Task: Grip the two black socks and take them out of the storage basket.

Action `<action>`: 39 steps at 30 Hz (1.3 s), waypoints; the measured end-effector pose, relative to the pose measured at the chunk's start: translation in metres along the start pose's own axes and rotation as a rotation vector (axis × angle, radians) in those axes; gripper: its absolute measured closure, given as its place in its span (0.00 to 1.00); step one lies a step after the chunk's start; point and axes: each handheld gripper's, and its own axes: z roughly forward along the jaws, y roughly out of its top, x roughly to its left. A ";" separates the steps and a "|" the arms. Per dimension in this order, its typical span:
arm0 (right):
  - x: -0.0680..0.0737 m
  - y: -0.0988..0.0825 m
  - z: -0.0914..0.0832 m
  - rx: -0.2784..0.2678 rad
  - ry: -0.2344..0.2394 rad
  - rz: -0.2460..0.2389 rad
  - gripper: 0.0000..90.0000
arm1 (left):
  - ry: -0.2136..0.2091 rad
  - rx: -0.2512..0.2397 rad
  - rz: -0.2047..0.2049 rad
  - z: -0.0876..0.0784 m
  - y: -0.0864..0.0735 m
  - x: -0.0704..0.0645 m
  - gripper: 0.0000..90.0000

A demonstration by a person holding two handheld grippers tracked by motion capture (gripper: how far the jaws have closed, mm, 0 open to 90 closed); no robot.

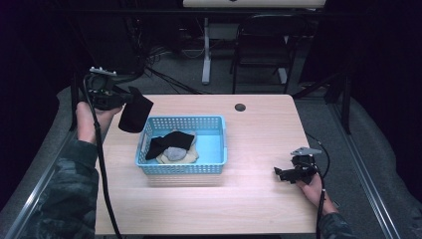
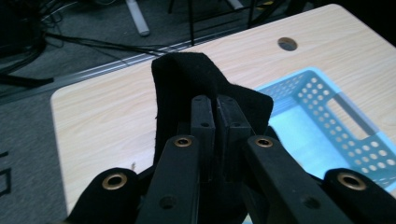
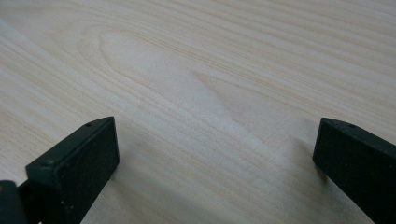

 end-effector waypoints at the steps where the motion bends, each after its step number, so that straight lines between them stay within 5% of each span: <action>1: 0.000 0.000 0.000 0.000 0.000 0.000 0.00 | 0.000 0.001 -0.002 -0.002 -0.001 0.002 0.96; 17: 0.000 0.000 0.000 0.000 -0.001 0.001 0.00 | 0.057 0.006 -0.078 -0.013 -0.031 0.040 0.96; 39: 0.000 0.000 0.000 0.001 0.000 0.000 0.00 | 0.089 0.083 -0.133 0.006 -0.064 0.058 0.96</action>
